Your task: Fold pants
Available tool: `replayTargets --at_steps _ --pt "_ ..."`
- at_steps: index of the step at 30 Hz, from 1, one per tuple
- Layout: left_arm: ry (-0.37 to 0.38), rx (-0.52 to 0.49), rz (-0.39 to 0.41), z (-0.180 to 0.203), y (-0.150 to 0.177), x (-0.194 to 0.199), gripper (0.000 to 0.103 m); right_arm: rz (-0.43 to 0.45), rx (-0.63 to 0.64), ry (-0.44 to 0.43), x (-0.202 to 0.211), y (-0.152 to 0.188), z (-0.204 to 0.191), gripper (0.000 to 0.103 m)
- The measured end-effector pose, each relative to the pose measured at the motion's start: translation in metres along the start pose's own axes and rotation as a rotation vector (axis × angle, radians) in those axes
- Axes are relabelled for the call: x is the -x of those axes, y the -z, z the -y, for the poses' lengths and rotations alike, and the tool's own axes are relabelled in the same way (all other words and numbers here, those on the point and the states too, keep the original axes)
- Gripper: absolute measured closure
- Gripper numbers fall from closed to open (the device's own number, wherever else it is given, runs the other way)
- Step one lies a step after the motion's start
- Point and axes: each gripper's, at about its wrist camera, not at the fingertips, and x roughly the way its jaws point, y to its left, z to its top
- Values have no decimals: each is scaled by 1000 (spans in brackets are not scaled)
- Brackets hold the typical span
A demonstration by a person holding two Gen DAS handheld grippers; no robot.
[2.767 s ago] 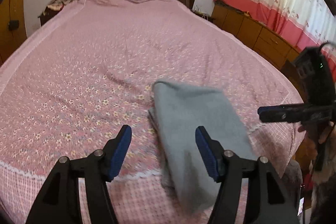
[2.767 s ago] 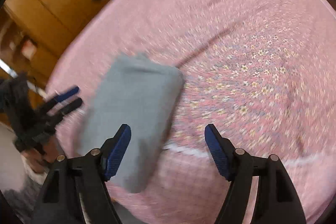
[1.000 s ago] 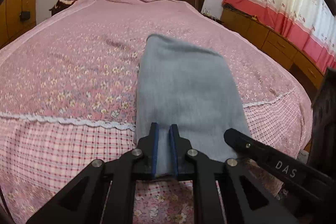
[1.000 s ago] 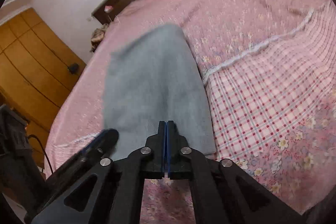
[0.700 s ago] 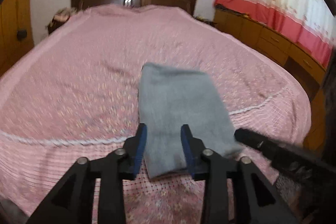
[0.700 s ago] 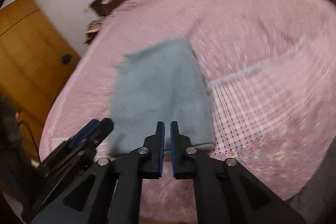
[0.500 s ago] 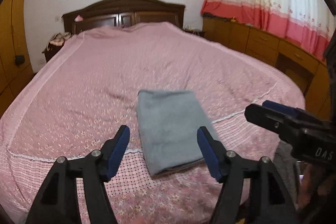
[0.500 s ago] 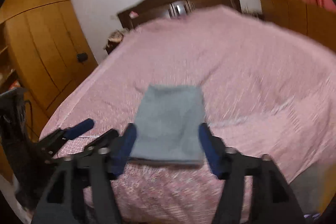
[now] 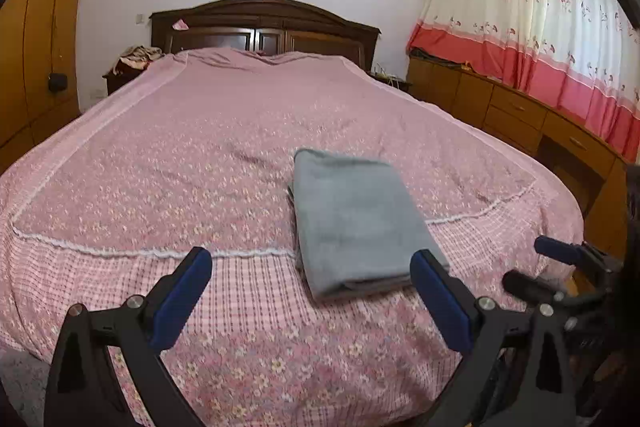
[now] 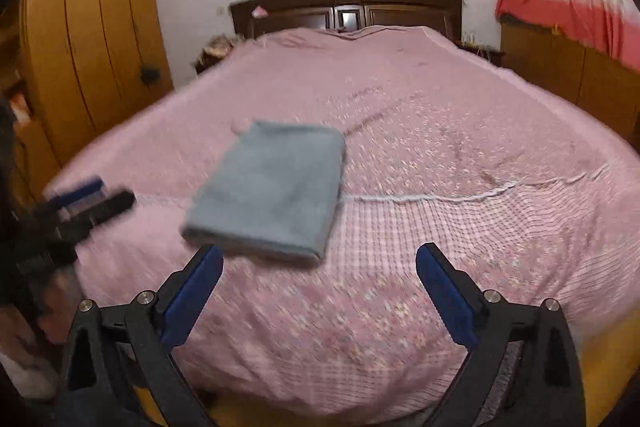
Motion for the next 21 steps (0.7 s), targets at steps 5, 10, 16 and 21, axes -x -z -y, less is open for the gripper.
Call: replayTargets --at_steps 5,10,16,21 --pt "-28 -53 32 7 5 11 2 -18 24 -50 1 9 -17 4" --pt "-7 -40 43 3 12 18 2 8 9 -74 10 7 -20 4" --pt "-5 -18 52 -5 12 19 0 -8 -6 -62 8 9 -18 4" --pt "20 -18 12 -7 13 13 0 -2 -29 -60 9 9 -15 4"
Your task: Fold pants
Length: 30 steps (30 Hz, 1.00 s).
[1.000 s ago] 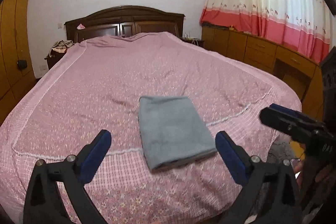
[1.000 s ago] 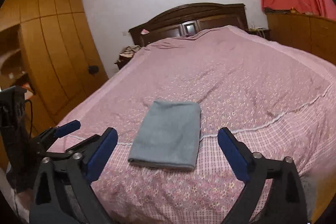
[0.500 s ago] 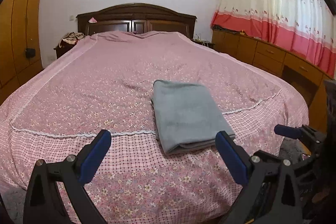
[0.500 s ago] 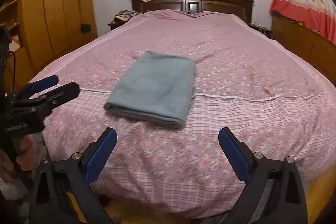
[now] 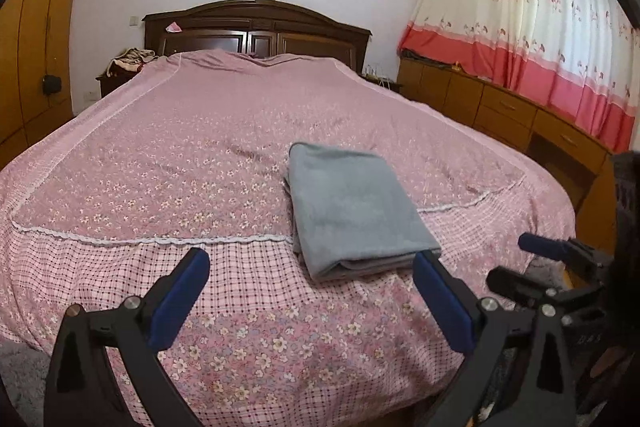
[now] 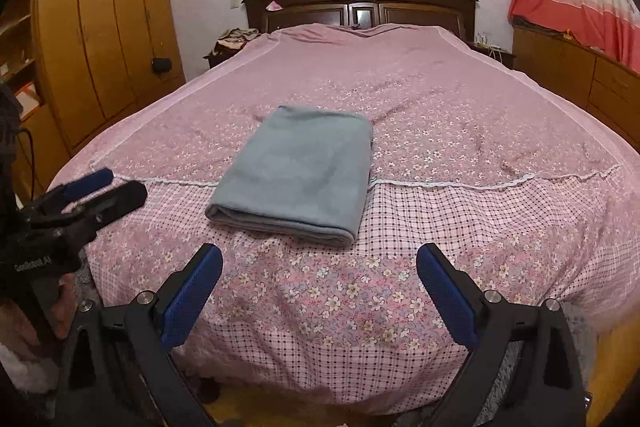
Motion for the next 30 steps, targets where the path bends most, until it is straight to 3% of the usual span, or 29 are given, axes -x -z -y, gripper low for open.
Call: replayTargets --at_steps 30 --pt "0 -21 -58 3 11 -13 0 -23 -38 -17 -6 3 5 4"
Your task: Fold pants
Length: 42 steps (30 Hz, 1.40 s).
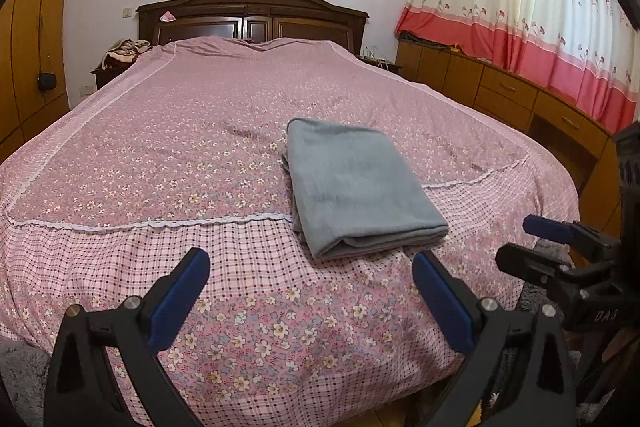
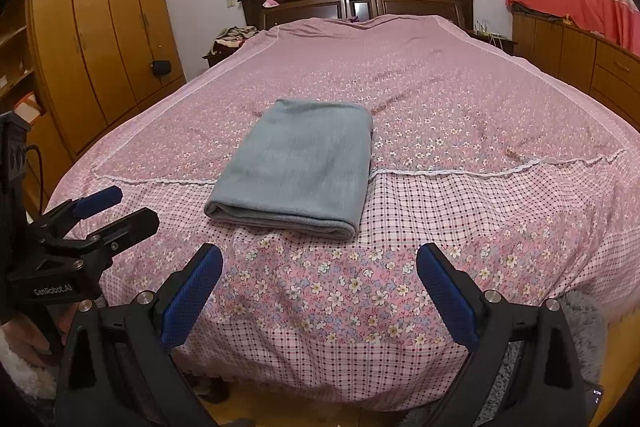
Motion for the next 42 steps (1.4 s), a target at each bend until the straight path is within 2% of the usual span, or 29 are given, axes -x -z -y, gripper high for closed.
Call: replayTargets --at_steps 42 --pt "9 -1 -7 0 -2 2 0 -40 -17 -10 -10 5 0 4"
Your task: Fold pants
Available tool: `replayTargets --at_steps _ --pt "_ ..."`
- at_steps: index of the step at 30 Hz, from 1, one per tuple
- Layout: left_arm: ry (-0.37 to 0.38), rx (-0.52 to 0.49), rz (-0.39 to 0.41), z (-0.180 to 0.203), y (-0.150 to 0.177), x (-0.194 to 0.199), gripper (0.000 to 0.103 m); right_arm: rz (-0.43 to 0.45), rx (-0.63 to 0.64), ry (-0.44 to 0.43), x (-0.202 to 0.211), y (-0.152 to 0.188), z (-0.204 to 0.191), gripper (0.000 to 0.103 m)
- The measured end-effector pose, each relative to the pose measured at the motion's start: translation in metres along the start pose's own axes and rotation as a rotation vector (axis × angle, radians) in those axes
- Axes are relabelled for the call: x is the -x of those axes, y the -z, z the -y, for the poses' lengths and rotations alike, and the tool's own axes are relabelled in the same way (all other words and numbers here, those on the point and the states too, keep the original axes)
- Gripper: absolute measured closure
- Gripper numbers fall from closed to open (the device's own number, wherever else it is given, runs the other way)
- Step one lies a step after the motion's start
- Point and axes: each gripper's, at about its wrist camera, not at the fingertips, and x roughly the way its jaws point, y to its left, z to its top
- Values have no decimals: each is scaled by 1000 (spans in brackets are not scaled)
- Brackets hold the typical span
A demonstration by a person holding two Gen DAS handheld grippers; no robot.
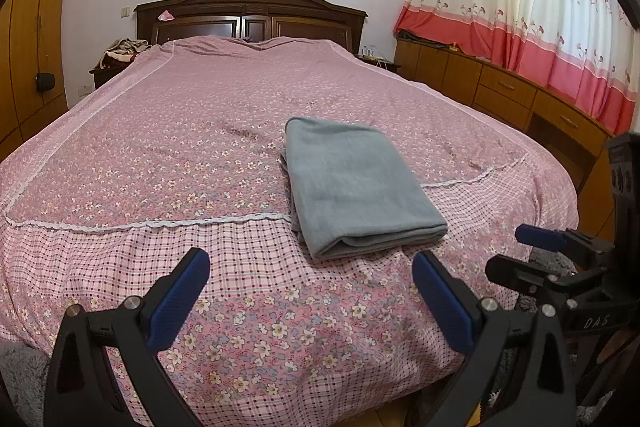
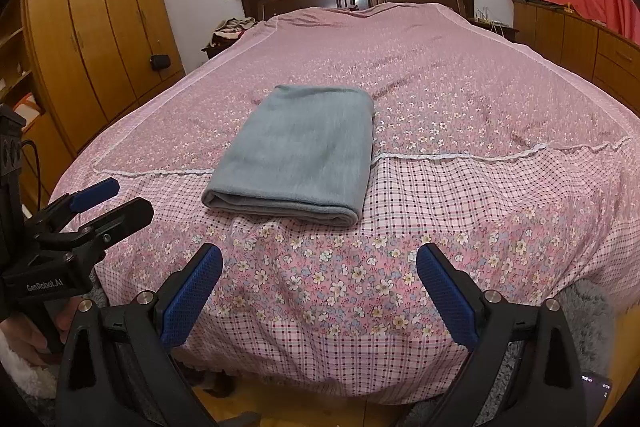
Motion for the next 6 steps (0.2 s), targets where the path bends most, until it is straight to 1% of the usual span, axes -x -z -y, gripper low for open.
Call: replayTargets --at_steps 3,6 --pt "10 2 -1 -1 1 -1 0 -6 -2 0 -1 0 1 4" --pt "3 4 6 -1 2 0 0 -11 -5 -1 -3 1 1 4"
